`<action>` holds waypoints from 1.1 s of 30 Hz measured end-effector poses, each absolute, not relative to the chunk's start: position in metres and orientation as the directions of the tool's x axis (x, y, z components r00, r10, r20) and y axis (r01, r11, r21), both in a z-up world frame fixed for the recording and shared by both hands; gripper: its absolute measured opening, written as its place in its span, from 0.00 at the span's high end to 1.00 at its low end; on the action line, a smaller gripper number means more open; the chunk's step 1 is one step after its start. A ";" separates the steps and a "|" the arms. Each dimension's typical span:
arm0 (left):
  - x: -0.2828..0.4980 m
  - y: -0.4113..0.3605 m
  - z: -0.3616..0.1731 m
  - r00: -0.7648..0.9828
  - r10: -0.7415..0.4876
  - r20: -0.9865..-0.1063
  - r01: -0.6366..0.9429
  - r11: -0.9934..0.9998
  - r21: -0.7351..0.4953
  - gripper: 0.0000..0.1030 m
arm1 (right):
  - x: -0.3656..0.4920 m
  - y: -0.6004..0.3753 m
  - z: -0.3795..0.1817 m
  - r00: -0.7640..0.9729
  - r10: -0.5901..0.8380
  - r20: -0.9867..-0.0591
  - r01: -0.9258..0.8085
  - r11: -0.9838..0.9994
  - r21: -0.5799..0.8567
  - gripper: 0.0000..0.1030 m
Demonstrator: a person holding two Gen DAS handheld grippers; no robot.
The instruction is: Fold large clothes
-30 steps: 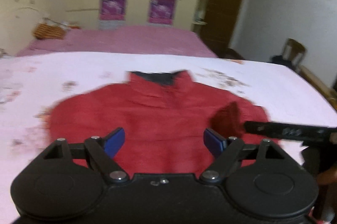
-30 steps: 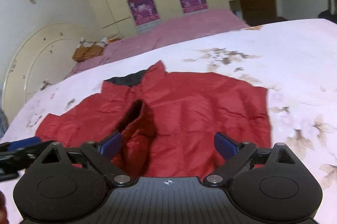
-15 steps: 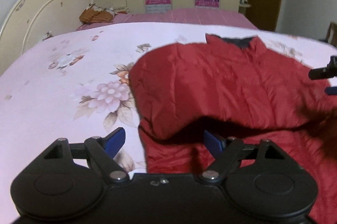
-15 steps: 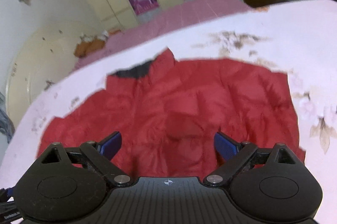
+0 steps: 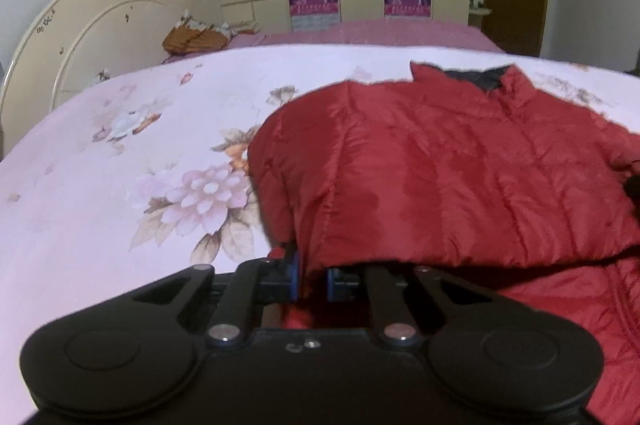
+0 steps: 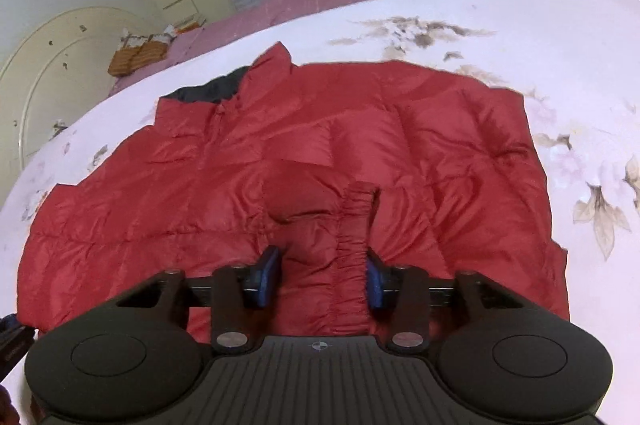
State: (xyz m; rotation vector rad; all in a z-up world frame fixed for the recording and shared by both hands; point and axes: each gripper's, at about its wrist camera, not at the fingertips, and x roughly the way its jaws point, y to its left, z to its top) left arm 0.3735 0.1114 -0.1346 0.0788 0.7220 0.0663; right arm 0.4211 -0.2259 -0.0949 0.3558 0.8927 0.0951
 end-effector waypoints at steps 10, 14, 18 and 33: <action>0.383 0.088 -0.141 0.738 0.069 -0.672 0.051 0.986 0.158 0.84 | 0.430 -0.240 -0.063 0.736 0.073 -0.673 0.058 0.984 0.170 0.81; 0.384 0.082 -0.146 0.710 0.068 -0.700 0.096 0.977 0.193 0.80 | 0.437 -0.254 -0.101 0.636 0.042 -0.771 0.115 0.982 0.149 0.80; 0.380 0.098 -0.132 0.677 0.008 -0.736 0.101 0.990 0.103 0.73 | 0.429 -0.260 -0.097 0.653 0.019 -0.757 0.134 0.981 0.141 0.78; 0.409 0.093 -0.099 0.696 -0.071 -0.715 0.039 0.997 -0.061 0.56 | 0.426 -0.225 -0.058 0.763 0.062 -0.644 0.021 0.992 0.121 0.29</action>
